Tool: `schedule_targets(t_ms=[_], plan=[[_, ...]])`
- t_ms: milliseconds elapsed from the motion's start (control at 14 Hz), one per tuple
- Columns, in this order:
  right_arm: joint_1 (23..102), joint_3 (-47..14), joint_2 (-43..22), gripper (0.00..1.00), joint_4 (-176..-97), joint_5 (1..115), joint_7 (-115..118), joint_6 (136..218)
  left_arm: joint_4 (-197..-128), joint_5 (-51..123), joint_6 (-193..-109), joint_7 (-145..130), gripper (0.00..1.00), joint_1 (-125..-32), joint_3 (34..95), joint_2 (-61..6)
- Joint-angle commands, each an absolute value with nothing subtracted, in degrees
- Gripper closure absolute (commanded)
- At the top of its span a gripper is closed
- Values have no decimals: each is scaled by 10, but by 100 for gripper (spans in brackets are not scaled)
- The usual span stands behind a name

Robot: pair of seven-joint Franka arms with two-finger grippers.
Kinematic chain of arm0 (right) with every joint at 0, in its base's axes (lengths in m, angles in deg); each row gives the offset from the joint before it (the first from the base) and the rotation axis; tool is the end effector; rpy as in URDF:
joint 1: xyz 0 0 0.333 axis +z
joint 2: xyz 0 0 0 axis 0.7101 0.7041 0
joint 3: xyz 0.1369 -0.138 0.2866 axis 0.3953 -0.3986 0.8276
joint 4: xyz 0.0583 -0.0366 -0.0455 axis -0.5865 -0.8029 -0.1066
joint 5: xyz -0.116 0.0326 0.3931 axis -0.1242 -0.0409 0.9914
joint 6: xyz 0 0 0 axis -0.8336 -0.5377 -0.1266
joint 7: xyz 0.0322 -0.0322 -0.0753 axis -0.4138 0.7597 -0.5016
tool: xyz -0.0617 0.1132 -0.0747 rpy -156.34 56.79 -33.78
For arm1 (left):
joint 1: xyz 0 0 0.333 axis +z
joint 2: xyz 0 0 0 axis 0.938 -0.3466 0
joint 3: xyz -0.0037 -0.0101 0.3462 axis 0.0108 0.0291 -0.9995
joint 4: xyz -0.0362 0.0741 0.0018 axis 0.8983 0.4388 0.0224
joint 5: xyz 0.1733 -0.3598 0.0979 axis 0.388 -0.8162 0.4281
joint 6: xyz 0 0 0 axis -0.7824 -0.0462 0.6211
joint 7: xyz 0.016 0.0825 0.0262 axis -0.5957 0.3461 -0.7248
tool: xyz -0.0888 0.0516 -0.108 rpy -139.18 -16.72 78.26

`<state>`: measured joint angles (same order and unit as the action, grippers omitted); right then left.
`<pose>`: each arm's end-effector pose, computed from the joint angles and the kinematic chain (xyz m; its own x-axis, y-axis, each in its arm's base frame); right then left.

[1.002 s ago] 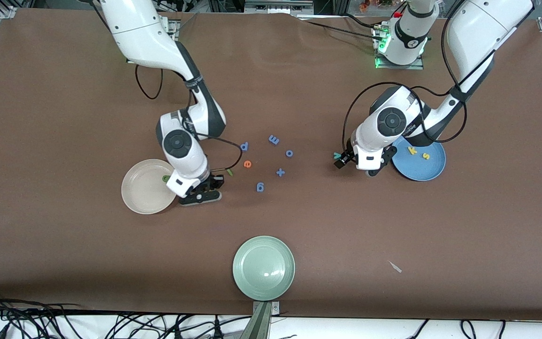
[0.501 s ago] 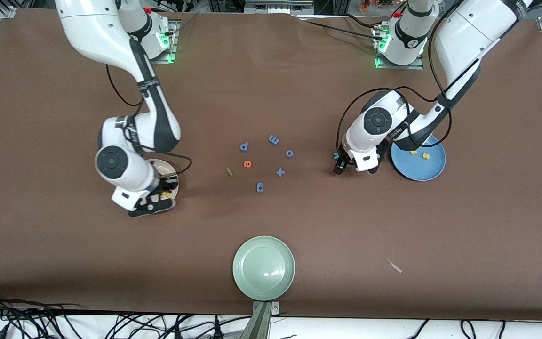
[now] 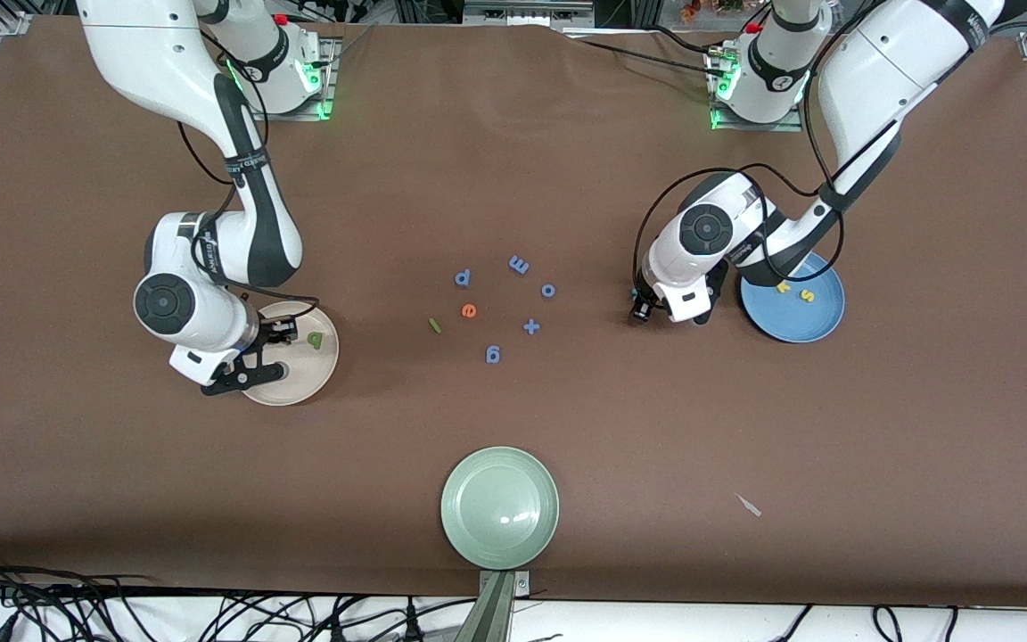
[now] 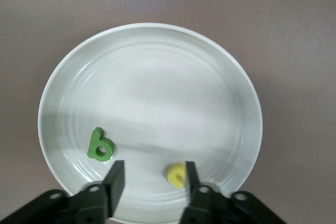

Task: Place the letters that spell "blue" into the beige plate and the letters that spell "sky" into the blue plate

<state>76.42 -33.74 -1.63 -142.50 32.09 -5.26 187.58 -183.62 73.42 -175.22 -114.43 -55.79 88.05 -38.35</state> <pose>0.6442 0.1189 0.2040 0.9561 0.2544 -0.1456 0.2629 -0.9639 0.0417 0.5187 -0.2789 0.1451 0.3820 0.9188 -0.0998 0.9174 -0.3900 -0.0792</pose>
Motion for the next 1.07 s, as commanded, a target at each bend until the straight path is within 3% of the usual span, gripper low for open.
schedule_targets(t_ms=[0,72,143,215,430,644,1002], plan=[[772,-324,-43,29,-1440,332,-10,1882,-1838,755,-1761,-1160,44,-564,875,-384],[776,-308,-42,29,-1434,332,28,1883,-1840,770,-1761,-1158,46,-561,875,-387],[778,-289,-41,29,-1425,332,74,1883,-1842,786,-1761,-1158,58,-558,875,-390],[785,-270,-40,29,-1419,331,132,1886,-1842,790,-1760,-1158,63,-557,875,-393],[835,-253,-27,29,-1401,331,274,1894,-1841,790,-1760,-1160,67,-561,875,-394],[891,-252,-1,29,-1404,332,372,1946,-1838,790,-1759,-1162,97,-560,875,-394],[933,-252,29,29,-1410,332,407,1998,-1821,782,-1742,-1156,100,-539,883,-376]])
